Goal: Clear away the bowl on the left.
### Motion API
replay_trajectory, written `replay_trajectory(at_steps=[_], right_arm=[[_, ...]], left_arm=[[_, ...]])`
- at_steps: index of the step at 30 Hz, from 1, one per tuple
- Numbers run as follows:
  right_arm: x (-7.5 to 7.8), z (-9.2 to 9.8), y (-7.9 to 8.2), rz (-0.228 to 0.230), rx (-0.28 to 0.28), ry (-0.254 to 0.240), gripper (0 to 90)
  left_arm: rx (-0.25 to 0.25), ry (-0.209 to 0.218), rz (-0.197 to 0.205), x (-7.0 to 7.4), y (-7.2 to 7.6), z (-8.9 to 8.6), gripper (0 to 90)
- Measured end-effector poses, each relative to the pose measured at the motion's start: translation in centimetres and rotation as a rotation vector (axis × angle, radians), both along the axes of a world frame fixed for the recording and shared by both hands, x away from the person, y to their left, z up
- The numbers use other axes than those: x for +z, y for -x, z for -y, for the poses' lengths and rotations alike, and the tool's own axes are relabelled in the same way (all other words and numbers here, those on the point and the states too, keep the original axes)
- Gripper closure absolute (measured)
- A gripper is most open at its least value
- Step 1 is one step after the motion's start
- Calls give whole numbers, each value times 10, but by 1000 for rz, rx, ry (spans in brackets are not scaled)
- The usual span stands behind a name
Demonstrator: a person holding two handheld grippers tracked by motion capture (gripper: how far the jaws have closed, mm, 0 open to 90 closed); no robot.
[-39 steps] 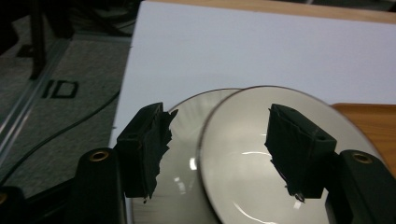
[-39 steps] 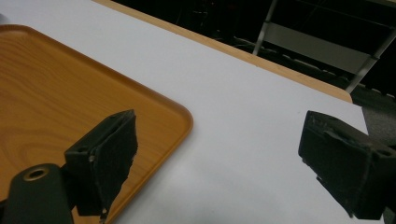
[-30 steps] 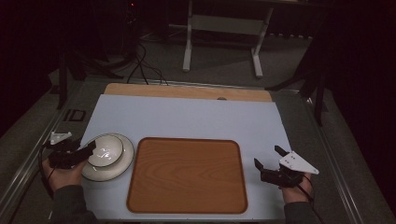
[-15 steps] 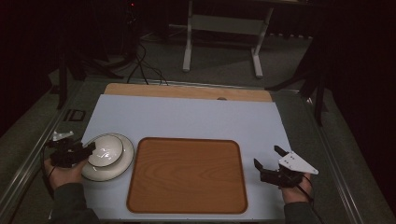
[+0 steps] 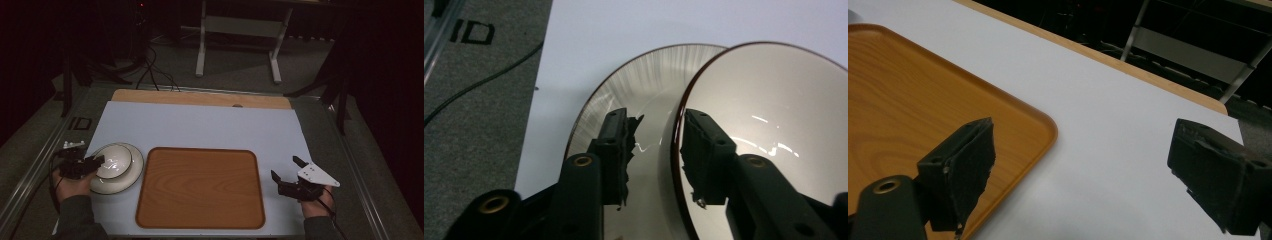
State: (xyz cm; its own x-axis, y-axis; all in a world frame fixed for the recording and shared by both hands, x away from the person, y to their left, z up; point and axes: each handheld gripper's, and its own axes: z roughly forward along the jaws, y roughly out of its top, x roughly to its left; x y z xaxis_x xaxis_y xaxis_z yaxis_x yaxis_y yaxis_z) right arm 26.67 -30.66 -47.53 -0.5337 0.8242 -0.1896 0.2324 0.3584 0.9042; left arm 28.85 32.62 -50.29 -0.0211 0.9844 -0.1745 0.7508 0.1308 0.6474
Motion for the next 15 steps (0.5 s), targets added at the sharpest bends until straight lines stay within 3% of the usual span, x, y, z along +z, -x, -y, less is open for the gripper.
replay_trajectory(at_steps=[5, 15], right_arm=[[0, 0, 0, 0, 0, 1, 113], [0, 0, 0, 6, 2, 2, 113]], left_arm=[[-3, 11, -16, -1, -1, -1, 694], [9, 74, -50, -3, -4, -3, 798]])
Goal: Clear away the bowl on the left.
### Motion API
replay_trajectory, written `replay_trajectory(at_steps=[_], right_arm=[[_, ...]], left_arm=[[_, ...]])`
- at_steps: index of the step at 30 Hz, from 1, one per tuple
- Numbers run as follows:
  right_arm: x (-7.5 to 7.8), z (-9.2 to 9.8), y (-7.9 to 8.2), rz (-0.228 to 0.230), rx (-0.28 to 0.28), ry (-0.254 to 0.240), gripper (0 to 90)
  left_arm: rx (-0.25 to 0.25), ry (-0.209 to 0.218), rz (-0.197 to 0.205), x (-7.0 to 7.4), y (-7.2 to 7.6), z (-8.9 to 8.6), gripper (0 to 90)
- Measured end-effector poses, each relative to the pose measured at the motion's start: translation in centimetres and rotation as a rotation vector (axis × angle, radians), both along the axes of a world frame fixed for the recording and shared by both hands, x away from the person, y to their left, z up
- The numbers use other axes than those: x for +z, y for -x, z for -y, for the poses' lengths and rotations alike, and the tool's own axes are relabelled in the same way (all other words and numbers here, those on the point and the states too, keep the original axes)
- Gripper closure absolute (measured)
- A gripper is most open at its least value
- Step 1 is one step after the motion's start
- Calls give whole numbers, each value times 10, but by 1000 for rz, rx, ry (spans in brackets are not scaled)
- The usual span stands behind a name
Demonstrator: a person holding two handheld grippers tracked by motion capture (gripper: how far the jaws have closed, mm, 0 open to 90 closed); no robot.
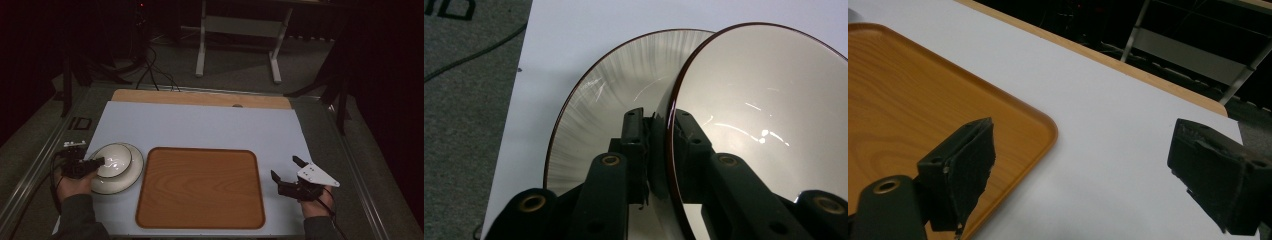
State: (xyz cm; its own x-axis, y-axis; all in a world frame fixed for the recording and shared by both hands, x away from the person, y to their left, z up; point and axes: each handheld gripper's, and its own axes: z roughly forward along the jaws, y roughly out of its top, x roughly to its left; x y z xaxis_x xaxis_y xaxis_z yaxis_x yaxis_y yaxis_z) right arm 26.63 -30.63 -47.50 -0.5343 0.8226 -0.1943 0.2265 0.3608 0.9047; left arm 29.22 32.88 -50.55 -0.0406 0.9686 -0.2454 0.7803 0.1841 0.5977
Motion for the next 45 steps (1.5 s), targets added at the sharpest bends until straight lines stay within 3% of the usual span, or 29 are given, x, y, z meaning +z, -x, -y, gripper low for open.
replay_trajectory(at_steps=[4, 15, 19, 23, 33, 45], right_arm=[[0, 0, 0, 3, 0, 4, 114], [0, 0, 0, 6, 2, 7, 114], [1, 0, 0, 7, 2, 7, 114], [1, 0, 0, 10, 3, 2, 114], [1, 0, 1, 12, 6, 2, 115], [2, 1, 1, 13, 6, 3, 115]], left_arm=[[10, -5, -11, 1, -1, 1, 805], [52, 32, -23, 1, -1, 0, 826], [54, 57, -16, 0, 0, -2, 826], [41, 128, 5, -2, 1, -6, 826], [33, 134, 11, -2, 1, -4, 827], [25, 168, 60, 2, 4, -6, 826]])
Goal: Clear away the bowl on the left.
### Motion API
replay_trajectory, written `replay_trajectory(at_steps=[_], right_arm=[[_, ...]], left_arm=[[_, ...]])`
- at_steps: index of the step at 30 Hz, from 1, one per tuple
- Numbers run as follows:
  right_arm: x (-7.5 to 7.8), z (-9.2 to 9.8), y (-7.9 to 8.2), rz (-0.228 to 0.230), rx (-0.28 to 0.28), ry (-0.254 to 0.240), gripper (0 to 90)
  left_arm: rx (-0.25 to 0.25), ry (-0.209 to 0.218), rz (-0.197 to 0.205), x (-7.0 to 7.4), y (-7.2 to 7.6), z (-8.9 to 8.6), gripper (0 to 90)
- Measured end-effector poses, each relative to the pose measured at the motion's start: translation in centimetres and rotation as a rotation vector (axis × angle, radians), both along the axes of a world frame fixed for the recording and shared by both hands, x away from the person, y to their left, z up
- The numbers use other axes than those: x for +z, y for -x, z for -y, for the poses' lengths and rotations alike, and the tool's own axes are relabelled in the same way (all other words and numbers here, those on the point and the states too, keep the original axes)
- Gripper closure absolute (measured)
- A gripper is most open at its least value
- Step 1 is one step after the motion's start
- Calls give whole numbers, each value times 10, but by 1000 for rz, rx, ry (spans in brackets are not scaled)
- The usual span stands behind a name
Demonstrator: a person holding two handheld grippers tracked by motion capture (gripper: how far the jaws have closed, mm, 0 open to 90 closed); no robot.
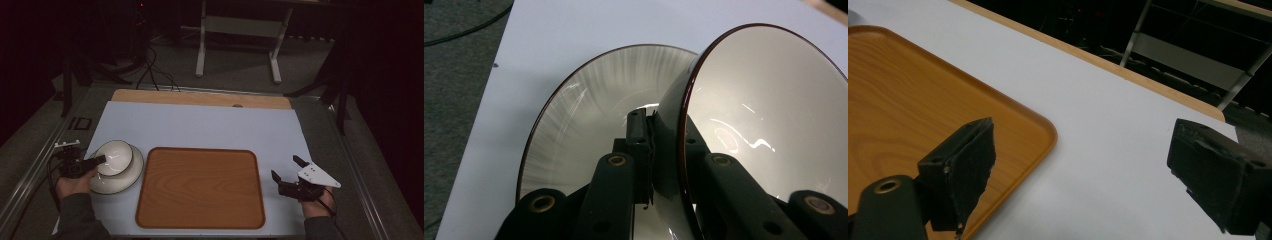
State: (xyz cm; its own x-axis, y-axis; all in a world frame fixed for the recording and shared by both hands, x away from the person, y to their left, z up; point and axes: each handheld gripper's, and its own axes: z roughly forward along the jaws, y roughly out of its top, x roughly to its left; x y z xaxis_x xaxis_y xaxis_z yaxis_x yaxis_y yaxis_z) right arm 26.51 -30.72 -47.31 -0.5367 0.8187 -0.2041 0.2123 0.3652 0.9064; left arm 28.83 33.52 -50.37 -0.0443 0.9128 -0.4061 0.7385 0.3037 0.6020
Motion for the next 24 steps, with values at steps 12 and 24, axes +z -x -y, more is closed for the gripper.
replay_trajectory(at_steps=[12, 24], right_arm=[[1, 0, 1, 7, 2, 6, 115], [0, -1, 1, 9, 8, 16, 115]], left_arm=[[-10, 47, 47, 5, 2, 1, 825], [-13, 22, 97, 18, 7, 8, 825]])
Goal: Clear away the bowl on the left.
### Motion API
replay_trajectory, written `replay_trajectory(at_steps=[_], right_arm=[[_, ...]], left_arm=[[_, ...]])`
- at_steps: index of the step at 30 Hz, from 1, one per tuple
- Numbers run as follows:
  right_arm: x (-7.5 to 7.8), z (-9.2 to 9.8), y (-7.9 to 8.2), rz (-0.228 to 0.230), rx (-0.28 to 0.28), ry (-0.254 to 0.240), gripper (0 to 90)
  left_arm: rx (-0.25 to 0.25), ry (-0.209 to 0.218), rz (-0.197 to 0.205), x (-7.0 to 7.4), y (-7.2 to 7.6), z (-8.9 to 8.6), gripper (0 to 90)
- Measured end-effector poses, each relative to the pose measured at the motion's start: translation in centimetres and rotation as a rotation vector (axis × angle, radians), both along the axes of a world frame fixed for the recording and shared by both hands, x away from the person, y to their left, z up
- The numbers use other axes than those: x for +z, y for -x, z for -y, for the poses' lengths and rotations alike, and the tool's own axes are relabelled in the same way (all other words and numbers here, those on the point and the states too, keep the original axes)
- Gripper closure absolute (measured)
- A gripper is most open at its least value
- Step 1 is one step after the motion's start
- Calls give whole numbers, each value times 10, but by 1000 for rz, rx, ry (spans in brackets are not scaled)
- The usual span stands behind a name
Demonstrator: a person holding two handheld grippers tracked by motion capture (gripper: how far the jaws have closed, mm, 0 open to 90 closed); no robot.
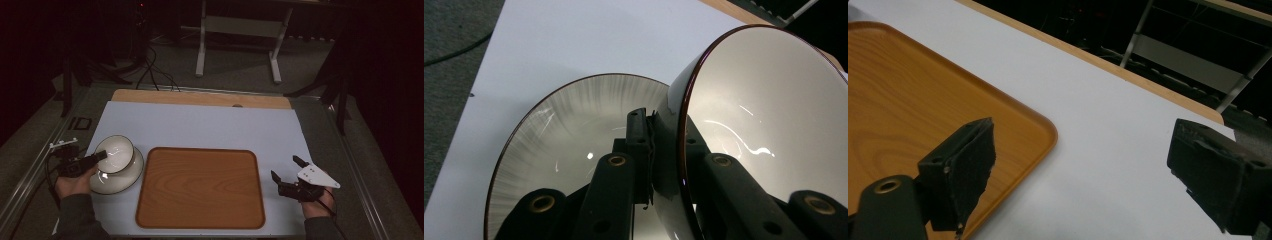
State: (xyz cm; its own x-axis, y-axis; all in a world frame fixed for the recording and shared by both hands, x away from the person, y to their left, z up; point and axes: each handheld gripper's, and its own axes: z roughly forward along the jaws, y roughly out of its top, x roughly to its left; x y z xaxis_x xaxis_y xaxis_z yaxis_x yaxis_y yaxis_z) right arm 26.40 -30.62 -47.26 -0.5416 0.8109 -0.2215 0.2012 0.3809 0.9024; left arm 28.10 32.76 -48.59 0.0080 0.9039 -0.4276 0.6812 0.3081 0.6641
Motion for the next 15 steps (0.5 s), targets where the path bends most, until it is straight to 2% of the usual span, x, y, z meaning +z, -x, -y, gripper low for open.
replay_trajectory(at_steps=[15], right_arm=[[0, -1, 1, 6, 7, 5, 115]], left_arm=[[8, -3, 39, 10, 5, 4, 825]])
